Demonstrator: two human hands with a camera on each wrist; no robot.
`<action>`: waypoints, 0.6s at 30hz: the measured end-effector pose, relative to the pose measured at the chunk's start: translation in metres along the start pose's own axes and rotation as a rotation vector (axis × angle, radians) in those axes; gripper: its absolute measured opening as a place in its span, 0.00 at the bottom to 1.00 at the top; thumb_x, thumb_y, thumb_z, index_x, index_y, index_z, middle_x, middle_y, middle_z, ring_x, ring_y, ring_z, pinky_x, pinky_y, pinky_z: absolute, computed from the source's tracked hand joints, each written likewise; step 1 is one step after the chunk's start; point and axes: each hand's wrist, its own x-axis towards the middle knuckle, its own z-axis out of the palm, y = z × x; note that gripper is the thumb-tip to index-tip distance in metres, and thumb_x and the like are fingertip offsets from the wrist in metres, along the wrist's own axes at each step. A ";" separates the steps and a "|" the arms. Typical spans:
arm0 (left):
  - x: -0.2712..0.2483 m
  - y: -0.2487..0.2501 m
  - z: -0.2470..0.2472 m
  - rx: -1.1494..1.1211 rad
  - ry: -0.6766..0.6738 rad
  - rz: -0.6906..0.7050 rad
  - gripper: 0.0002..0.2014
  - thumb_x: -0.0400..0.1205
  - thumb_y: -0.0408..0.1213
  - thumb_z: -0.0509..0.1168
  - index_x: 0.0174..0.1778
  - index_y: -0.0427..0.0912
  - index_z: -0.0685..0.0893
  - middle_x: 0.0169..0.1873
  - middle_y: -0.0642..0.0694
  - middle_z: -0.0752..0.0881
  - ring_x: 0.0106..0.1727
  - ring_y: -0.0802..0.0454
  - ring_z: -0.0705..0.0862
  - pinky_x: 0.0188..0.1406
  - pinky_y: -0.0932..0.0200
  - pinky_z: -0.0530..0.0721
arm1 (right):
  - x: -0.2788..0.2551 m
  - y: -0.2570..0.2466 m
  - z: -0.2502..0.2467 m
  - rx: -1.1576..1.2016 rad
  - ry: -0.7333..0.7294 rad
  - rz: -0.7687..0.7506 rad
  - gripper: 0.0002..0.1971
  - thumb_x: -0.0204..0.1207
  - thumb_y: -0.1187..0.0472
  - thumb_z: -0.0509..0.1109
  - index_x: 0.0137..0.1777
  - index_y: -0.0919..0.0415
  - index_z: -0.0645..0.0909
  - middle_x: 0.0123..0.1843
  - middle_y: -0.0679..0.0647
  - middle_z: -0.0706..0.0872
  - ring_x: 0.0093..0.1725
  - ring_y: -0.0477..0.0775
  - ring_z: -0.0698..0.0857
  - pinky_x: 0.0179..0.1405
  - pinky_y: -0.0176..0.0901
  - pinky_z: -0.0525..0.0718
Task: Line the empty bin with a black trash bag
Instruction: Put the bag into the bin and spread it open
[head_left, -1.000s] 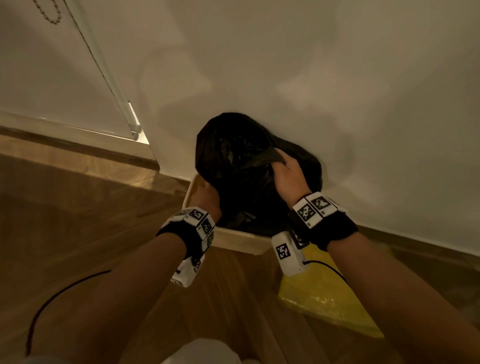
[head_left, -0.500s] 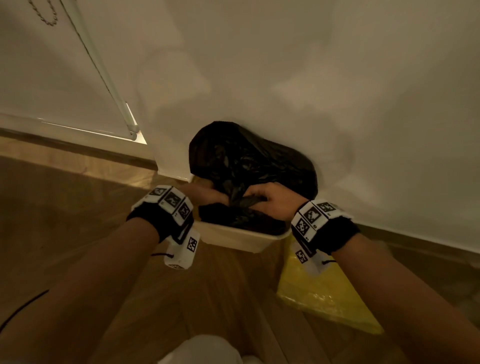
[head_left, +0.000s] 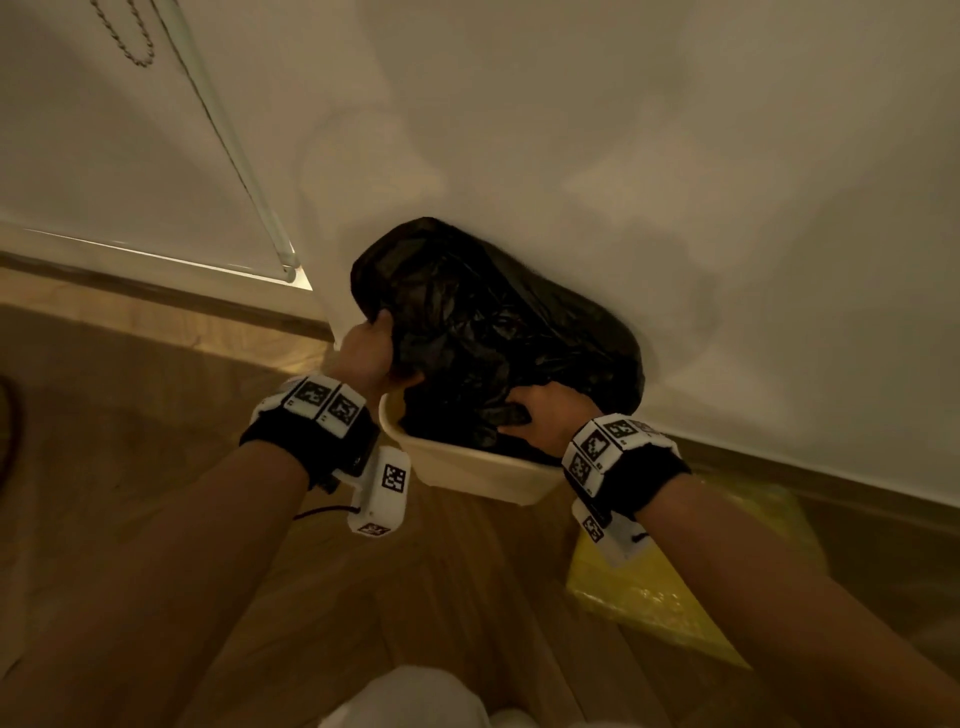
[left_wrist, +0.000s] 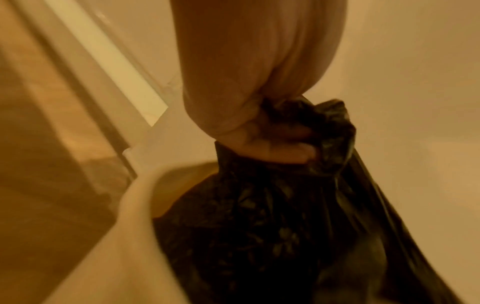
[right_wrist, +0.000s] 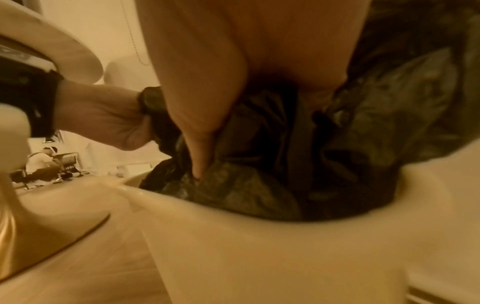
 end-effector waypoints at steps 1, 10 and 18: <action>0.002 -0.002 -0.001 -0.045 -0.007 -0.014 0.24 0.86 0.46 0.52 0.71 0.30 0.71 0.69 0.30 0.78 0.67 0.32 0.80 0.52 0.49 0.84 | -0.001 0.002 -0.001 0.015 -0.004 0.011 0.20 0.80 0.49 0.61 0.69 0.54 0.77 0.64 0.60 0.83 0.63 0.62 0.81 0.63 0.52 0.81; -0.006 -0.018 -0.028 1.125 -0.121 0.186 0.20 0.83 0.40 0.61 0.67 0.32 0.76 0.65 0.33 0.81 0.66 0.37 0.79 0.65 0.52 0.75 | -0.029 0.023 -0.043 0.384 -0.098 -0.006 0.22 0.73 0.47 0.72 0.20 0.54 0.74 0.13 0.40 0.76 0.18 0.35 0.75 0.21 0.24 0.67; 0.018 -0.022 -0.060 1.026 -0.097 0.119 0.34 0.75 0.43 0.72 0.74 0.35 0.69 0.70 0.33 0.77 0.70 0.35 0.76 0.68 0.47 0.74 | -0.028 0.044 -0.033 0.028 -0.313 0.221 0.39 0.78 0.33 0.46 0.81 0.60 0.59 0.83 0.58 0.62 0.81 0.57 0.64 0.81 0.46 0.58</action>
